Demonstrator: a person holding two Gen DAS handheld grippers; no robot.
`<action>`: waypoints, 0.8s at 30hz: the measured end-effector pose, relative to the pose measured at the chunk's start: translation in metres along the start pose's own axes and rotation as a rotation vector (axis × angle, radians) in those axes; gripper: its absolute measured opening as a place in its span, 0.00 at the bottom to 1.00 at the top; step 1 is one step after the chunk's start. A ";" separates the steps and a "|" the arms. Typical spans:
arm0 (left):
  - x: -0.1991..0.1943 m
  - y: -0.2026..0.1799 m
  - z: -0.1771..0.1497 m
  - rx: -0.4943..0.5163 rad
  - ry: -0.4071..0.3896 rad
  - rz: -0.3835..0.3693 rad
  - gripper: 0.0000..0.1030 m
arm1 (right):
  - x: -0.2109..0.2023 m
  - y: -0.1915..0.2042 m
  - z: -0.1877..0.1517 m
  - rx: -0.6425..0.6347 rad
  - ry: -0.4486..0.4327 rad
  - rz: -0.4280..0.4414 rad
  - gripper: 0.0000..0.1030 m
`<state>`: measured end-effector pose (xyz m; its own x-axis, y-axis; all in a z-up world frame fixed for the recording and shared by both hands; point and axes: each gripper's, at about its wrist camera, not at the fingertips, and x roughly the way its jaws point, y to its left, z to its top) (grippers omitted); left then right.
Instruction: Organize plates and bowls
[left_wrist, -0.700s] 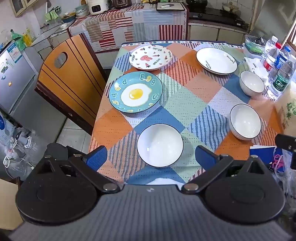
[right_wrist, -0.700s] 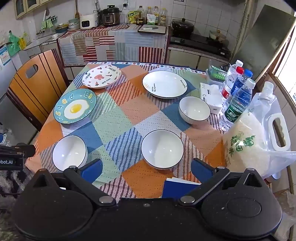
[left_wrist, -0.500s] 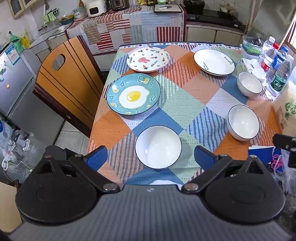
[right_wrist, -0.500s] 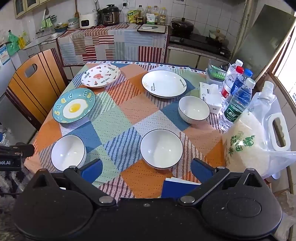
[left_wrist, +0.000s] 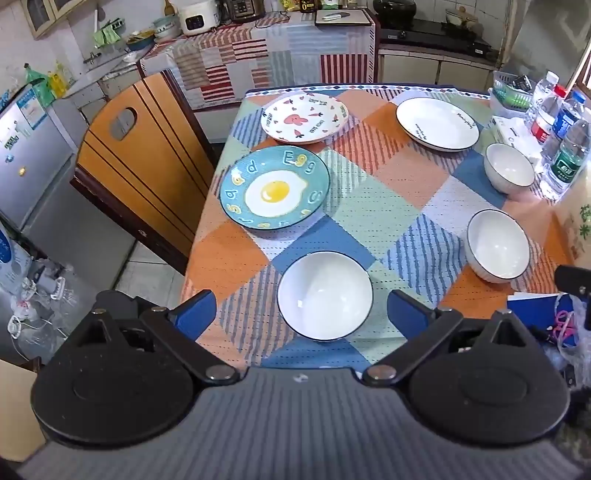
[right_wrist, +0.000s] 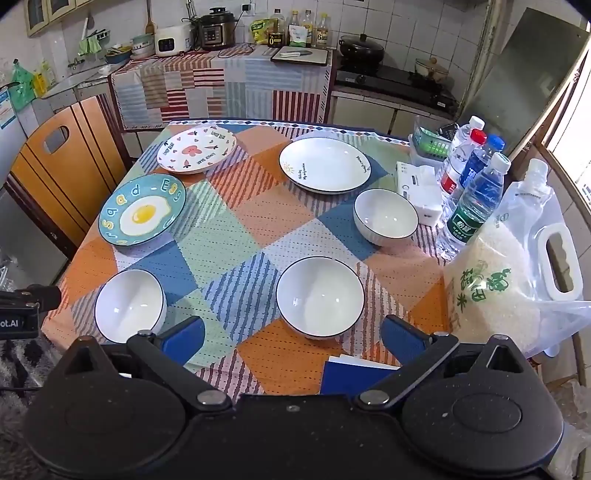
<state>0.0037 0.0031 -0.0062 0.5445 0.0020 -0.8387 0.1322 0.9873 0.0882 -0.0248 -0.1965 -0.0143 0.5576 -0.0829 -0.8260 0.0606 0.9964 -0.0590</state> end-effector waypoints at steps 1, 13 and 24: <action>-0.001 -0.001 -0.001 0.001 -0.001 -0.001 0.97 | 0.000 0.000 0.000 0.001 0.003 0.001 1.00; -0.006 -0.004 -0.003 0.004 -0.003 -0.020 0.97 | -0.001 0.003 -0.001 -0.001 -0.004 0.005 1.00; -0.007 -0.003 -0.008 0.001 0.003 -0.019 0.98 | -0.003 0.004 -0.002 -0.009 -0.003 0.006 1.00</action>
<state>-0.0073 0.0010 -0.0052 0.5397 -0.0161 -0.8417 0.1428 0.9871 0.0726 -0.0282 -0.1922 -0.0135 0.5606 -0.0774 -0.8244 0.0501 0.9970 -0.0595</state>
